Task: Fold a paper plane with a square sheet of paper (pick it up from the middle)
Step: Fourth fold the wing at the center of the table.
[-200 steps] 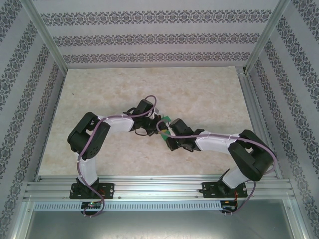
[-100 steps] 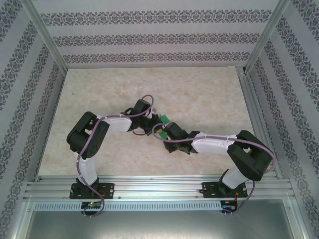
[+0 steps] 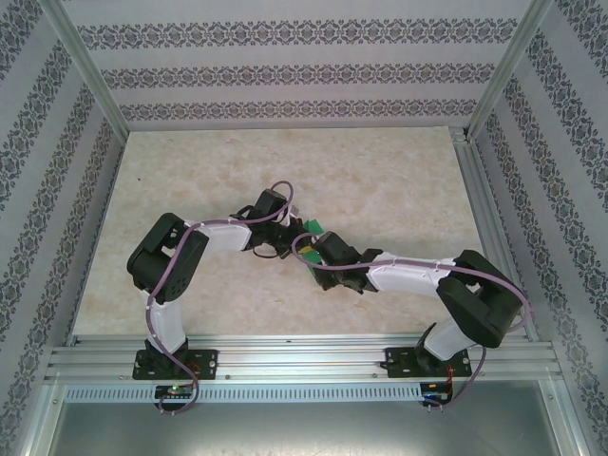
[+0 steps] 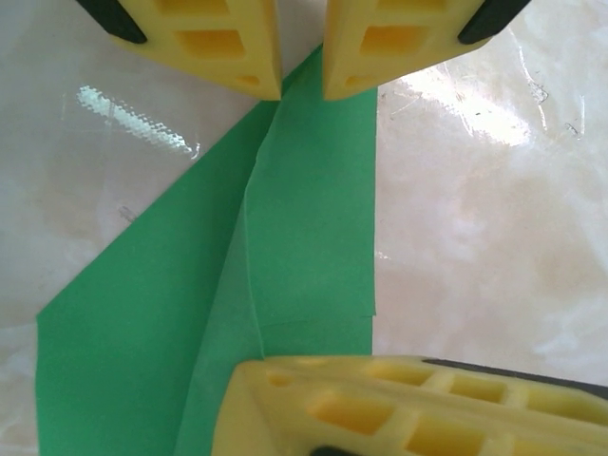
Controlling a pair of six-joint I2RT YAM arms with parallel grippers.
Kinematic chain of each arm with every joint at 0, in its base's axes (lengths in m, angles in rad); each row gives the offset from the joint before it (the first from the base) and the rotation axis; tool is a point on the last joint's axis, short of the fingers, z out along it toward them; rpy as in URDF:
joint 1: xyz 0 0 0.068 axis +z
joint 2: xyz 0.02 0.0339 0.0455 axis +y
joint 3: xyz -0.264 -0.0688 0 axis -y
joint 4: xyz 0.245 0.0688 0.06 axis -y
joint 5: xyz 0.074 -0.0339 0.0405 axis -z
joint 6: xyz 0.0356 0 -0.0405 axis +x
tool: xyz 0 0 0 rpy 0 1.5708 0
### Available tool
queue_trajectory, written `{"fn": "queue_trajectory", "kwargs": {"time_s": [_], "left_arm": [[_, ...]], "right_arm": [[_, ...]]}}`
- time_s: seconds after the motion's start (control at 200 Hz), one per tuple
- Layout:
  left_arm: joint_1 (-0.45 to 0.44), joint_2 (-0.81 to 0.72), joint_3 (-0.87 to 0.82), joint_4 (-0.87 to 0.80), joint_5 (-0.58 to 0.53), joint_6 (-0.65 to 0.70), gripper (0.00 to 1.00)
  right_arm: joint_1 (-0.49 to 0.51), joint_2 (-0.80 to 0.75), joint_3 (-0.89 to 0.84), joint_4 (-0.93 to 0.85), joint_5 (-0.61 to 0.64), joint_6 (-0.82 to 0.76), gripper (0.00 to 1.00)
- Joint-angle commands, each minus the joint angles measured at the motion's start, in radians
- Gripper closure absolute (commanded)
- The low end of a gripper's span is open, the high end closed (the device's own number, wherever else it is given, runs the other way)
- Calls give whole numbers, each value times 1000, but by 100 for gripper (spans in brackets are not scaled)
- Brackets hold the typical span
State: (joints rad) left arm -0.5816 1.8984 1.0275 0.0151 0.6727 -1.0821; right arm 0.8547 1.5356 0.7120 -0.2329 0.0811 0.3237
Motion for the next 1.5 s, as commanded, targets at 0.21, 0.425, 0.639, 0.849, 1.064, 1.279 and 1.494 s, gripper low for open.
{"fn": "queue_trajectory", "kwargs": {"time_s": [0.21,0.425,0.639,0.849,1.064,1.279,1.494], "left_arm": [[20,-11,-8,18,18,44,98],[31,-22,-21,26,35,54,97],[37,-24,-51,68,45,56,98],[62,-37,-72,79,68,99,98],[85,-40,-68,54,101,156,99],[97,-23,-41,-26,108,247,99],[104,2,-3,-105,122,327,99]], "right_arm": [[-5,32,51,-57,83,-7,92],[18,24,87,-106,159,-37,91],[26,-18,78,-85,85,-14,78],[-104,-175,-84,160,-178,186,72],[-208,-179,-166,303,-334,358,77],[-221,-131,-159,375,-416,438,86],[-222,-55,-131,410,-446,481,87]]}}
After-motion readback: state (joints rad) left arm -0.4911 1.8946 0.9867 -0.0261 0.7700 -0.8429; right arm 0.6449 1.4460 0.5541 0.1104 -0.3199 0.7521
